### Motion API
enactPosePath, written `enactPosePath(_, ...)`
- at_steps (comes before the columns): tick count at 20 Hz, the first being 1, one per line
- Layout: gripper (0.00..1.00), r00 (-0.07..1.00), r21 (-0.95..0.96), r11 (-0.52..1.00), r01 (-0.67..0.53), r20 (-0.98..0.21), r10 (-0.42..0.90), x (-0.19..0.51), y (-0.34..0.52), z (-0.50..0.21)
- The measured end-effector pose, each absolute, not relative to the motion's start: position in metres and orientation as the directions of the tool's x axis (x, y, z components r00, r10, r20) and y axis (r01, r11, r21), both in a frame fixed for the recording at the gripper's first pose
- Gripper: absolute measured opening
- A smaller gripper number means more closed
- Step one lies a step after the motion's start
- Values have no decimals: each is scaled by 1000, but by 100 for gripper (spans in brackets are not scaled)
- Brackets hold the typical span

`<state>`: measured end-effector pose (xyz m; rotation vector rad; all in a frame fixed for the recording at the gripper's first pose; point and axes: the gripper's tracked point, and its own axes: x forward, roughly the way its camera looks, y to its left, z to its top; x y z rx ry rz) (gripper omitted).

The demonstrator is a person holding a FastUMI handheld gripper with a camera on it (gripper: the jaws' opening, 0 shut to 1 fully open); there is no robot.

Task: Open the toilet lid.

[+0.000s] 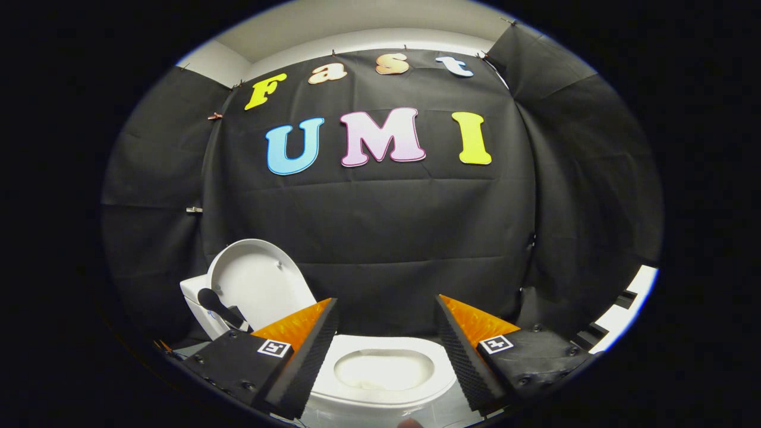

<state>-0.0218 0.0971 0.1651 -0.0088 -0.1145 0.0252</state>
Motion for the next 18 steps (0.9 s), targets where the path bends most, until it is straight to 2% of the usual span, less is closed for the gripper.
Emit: enactPosePath(18,99,995,-29,999,-27,93,29,-22,97,158)
